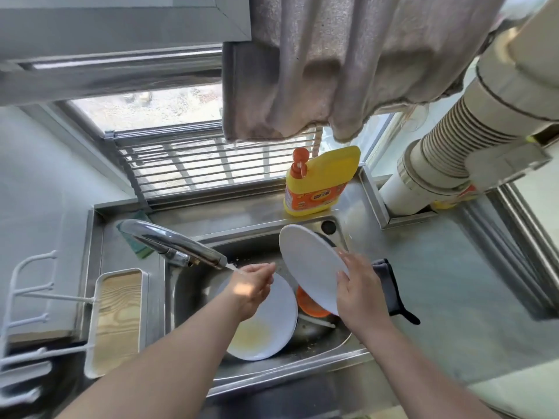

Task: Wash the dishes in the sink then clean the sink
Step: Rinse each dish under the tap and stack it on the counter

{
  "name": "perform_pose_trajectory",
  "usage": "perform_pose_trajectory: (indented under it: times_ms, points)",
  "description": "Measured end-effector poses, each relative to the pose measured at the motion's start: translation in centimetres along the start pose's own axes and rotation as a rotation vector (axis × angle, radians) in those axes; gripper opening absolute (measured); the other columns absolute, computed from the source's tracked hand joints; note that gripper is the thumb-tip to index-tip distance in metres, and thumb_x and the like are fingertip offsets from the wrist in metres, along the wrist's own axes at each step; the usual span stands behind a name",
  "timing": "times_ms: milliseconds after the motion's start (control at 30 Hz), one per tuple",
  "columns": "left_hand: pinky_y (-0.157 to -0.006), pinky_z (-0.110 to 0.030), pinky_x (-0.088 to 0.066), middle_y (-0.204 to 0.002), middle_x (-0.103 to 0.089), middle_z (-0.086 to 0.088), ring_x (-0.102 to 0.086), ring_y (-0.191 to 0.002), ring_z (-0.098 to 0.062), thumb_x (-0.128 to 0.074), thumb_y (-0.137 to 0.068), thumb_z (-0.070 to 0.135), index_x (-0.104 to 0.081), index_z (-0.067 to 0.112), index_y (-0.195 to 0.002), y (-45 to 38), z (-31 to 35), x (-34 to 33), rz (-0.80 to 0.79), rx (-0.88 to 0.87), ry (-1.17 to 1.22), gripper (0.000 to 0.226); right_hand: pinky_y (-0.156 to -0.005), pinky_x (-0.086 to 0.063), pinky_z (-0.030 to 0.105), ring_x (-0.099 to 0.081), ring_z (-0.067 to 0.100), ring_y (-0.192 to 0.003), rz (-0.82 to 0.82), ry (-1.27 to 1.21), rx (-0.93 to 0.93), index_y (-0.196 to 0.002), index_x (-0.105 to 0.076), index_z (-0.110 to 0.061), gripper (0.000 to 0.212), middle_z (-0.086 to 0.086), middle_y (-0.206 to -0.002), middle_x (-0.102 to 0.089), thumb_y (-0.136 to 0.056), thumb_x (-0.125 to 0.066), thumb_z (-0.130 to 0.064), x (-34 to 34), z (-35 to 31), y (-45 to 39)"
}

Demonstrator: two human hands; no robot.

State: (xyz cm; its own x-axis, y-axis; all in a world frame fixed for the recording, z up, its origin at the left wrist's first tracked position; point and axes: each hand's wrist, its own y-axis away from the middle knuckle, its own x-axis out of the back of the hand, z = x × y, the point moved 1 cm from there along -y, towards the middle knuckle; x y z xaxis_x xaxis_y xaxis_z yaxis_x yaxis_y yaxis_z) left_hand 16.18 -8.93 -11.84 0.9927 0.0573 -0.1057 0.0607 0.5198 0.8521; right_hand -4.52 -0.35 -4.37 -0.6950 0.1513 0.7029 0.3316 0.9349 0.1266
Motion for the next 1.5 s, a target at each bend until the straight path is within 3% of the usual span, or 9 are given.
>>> perform_pose_trajectory:
  times_ms: [167, 333, 567, 867, 1033, 1200, 1267, 1400, 1500]
  points:
    - [-0.043, -0.017, -0.034, -0.057, -0.046, 0.006, -0.038, -0.047, -0.007, -0.054, -0.107, 0.046, -0.060, 0.015, -0.089, -0.1, 0.8, -0.2, 0.032, 0.035, 0.008, 0.037, -0.095, -0.038, 0.030, -0.052, 0.018, -0.113, 0.032, -0.142, -0.120, -0.143, -0.058, -0.020, 0.046, -0.004, -0.120, -0.058, -0.100, -0.055, -0.005, -0.6, 0.8, -0.4]
    - [-0.069, -0.026, -0.057, -0.099, -0.067, -0.008, -0.062, -0.080, -0.017, -0.052, -0.106, 0.000, -0.064, 0.011, -0.127, 0.2, 0.5, -0.1, 0.032, -0.040, -0.068, 0.027, -0.095, -0.037, 0.029, -0.052, 0.019, -0.114, 0.045, -0.227, -0.238, -0.144, -0.057, -0.021, 0.047, -0.004, -0.119, -0.057, -0.101, -0.054, -0.004, -1.6, 1.8, -0.2]
    - [-0.092, -0.040, -0.059, -0.121, -0.069, -0.003, -0.066, -0.110, -0.025, -0.069, -0.102, 0.028, -0.071, 0.019, -0.118, 1.0, -0.9, 0.1, 0.063, 0.046, -0.150, 0.019, -0.091, -0.046, 0.035, -0.056, 0.023, -0.111, 0.046, -0.369, -0.361, -0.140, -0.057, -0.027, 0.043, 0.000, -0.122, -0.062, -0.102, -0.053, -0.008, -2.0, 3.1, 0.6]
    - [-0.091, -0.041, -0.061, -0.114, -0.077, -0.008, -0.071, -0.106, -0.026, -0.060, -0.106, 0.020, -0.072, 0.023, -0.121, 2.9, -1.8, -5.0, -0.053, 0.120, -0.069, 0.019, -0.084, -0.057, 0.044, -0.067, 0.033, -0.105, 0.368, -0.963, -0.784, -0.134, -0.053, -0.018, 0.026, 0.017, -0.131, -0.064, -0.112, -0.044, -0.029, 1.8, 8.4, 1.5]
    - [-0.087, -0.042, -0.056, -0.111, -0.077, -0.003, -0.068, -0.097, -0.027, -0.055, -0.108, 0.023, -0.069, 0.025, -0.129, 5.9, -2.9, -12.5, -0.426, 0.156, -0.121, 0.025, -0.056, -0.060, 0.031, -0.063, 0.022, -0.091, 0.453, -1.216, -0.889, -0.129, -0.053, -0.024, 0.023, 0.014, -0.142, -0.054, -0.110, -0.041, -0.018, 6.8, 12.8, 2.3]
    - [-0.085, -0.033, -0.058, -0.110, -0.072, -0.004, -0.065, -0.090, -0.019, -0.058, -0.107, 0.012, -0.067, 0.023, -0.121, 9.2, -2.5, -21.0, -0.581, 0.068, -0.328, 0.020, -0.058, -0.063, 0.035, -0.063, 0.026, -0.099, 0.629, -1.474, -0.944, -0.148, -0.050, -0.020, 0.043, 0.013, -0.143, -0.059, -0.109, -0.041, -0.008, 9.2, 17.1, 3.2]
    - [-0.068, -0.023, -0.051, -0.097, -0.064, -0.002, -0.058, -0.076, -0.014, -0.053, -0.107, 0.004, -0.063, 0.022, -0.111, 8.6, -2.8, -21.2, -0.554, 0.040, -0.409, 0.021, -0.060, -0.064, 0.038, -0.065, 0.025, -0.102, 0.674, -1.482, -0.932, -0.148, -0.049, -0.021, 0.044, 0.009, -0.130, -0.065, -0.109, -0.040, -0.003, 9.7, 17.9, 3.4]
    - [-0.086, -0.040, -0.061, -0.117, -0.074, -0.011, -0.070, -0.086, -0.024, -0.058, -0.105, 0.007, -0.065, 0.021, -0.124, 6.2, -3.7, -18.1, -0.390, 0.063, -0.328, 0.025, -0.074, -0.066, 0.040, -0.067, 0.028, -0.110, 0.678, -1.432, -0.926, -0.132, -0.057, -0.023, 0.029, 0.007, -0.124, -0.068, -0.108, -0.049, -0.009, 9.4, 18.5, 4.3]
    - [-0.074, -0.035, -0.059, -0.100, -0.078, -0.005, -0.072, -0.081, -0.022, -0.061, -0.103, 0.009, -0.070, 0.021, -0.119, 4.4, -4.2, -15.3, -0.346, 0.076, -0.315, 0.022, -0.062, -0.055, 0.027, -0.062, 0.024, -0.087, 0.657, -1.245, -1.072, -0.127, -0.059, -0.017, 0.025, 0.008, -0.104, -0.064, -0.103, -0.060, -0.012, 9.0, 18.0, 5.0]
